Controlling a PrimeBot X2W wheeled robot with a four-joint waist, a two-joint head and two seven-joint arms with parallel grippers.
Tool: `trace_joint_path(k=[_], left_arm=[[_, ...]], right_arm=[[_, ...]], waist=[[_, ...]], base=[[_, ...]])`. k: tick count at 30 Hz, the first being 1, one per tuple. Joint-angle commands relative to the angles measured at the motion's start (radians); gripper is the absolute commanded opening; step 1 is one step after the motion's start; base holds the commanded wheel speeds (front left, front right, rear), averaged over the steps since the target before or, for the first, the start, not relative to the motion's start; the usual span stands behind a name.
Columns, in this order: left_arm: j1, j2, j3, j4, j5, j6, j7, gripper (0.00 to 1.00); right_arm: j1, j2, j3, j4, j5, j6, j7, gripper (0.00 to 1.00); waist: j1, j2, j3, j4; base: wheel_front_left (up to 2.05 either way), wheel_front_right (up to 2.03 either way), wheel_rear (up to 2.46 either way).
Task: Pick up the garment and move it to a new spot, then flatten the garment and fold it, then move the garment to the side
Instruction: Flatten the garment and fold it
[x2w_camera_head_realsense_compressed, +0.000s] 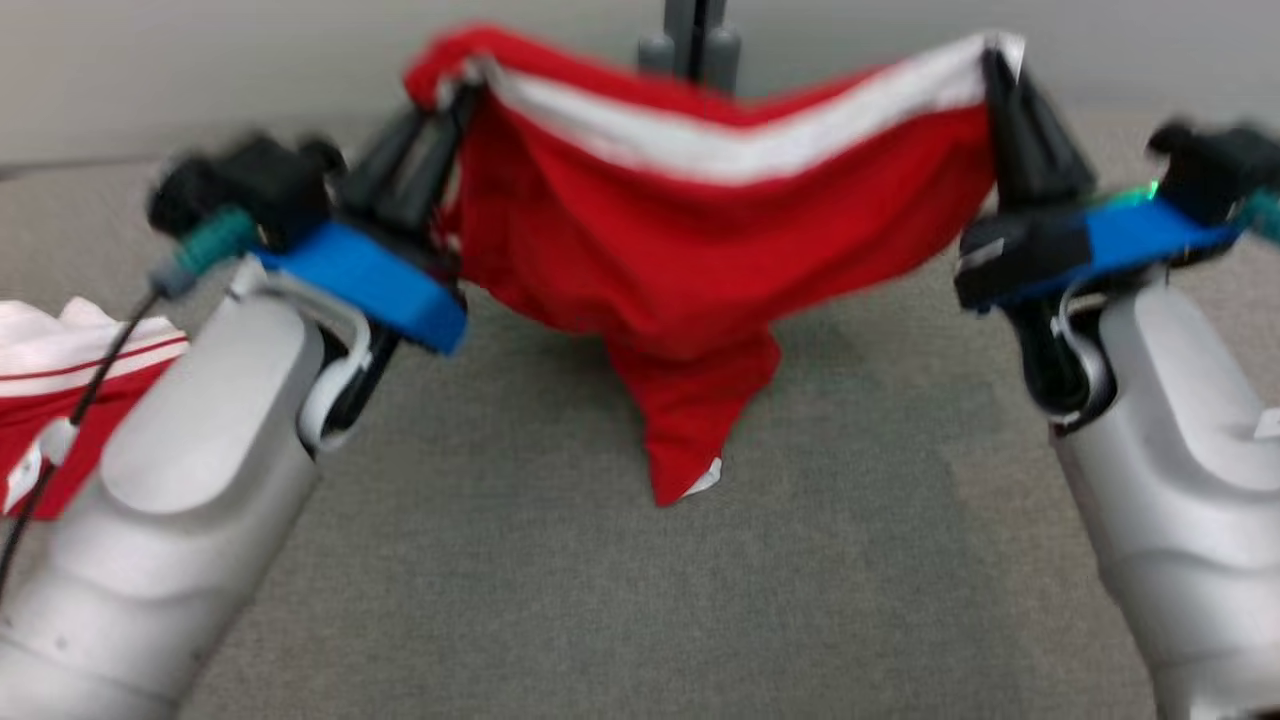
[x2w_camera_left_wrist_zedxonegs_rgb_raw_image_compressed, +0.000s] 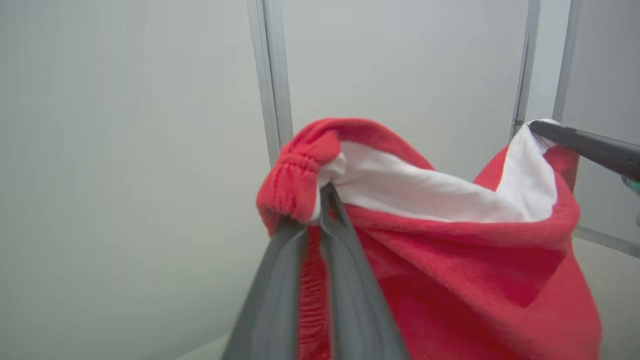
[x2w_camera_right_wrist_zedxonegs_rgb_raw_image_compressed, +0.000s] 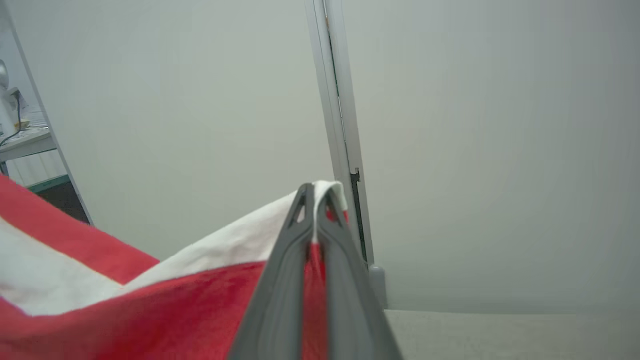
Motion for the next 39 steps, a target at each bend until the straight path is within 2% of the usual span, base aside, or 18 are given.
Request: trace_joint_path(k=[1,5,9,13,16,21,27,32,39], left_arm=[[-0.074,0.013,-0.014,0.025,-0.014,0.000,-0.002,0.00],[-0.329,0.048,-0.081,0.095,-0.056,0.000,0.018,0.00],[-0.541,0.043,-0.125,0.166,-0.107,0.000,0.018,0.00],[-0.664,0.016,-0.148,0.211,-0.160,0.000,0.005,0.00],[-0.664,0.009,-0.187,0.230,-0.193,0.000,-0.001,0.00],[-0.518,0.017,-0.208,0.195,-0.220,0.000,-0.003,0.00],[-0.159,0.003,-0.075,0.097,-0.177,0.000,-0.003,0.00],[0.152,-0.017,0.035,0.003,-0.101,0.000,-0.003,0.00],[0.432,-0.050,0.119,-0.108,-0.015,0.000,-0.003,0.00]], right_arm=[[-0.085,0.002,-0.003,0.030,0.020,0.001,-0.004,0.00],[-0.345,0.017,-0.034,0.150,0.076,0.000,-0.004,0.00],[-0.546,0.021,-0.072,0.226,0.103,0.001,-0.004,0.00],[-0.641,0.019,-0.064,0.278,0.117,0.001,-0.003,0.00],[-0.629,0.015,-0.005,0.299,0.131,0.001,-0.003,0.00],[-0.482,-0.003,0.078,0.282,0.175,0.001,-0.003,0.00],[-0.185,-0.037,0.153,0.176,0.234,0.001,-0.003,0.00],[0.047,-0.062,0.163,0.059,0.260,0.001,-0.004,0.00],[0.319,-0.077,0.147,-0.070,0.286,0.001,-0.004,0.00]], waist=[[-0.0003,-0.0001,0.037,0.004],[-0.0003,-0.0001,0.102,-0.037],[-0.0003,-0.0001,0.132,-0.061],[-0.0003,-0.0001,0.143,-0.074],[-0.0003,-0.0001,0.146,-0.079],[-0.0003,-0.0001,0.141,-0.077],[-0.0003,-0.0001,0.120,-0.066],[-0.0003,-0.0001,0.091,-0.058],[-0.0003,-0.0001,0.029,-0.040]], base=[[0.00,0.00,0.00],[0.00,0.00,0.00],[0.00,0.00,0.00],[0.00,0.00,0.00],[0.00,0.00,0.00],[0.00,0.00,0.00],[0.00,0.00,0.00],[0.00,0.00,0.00],[0.00,0.00,0.00]])
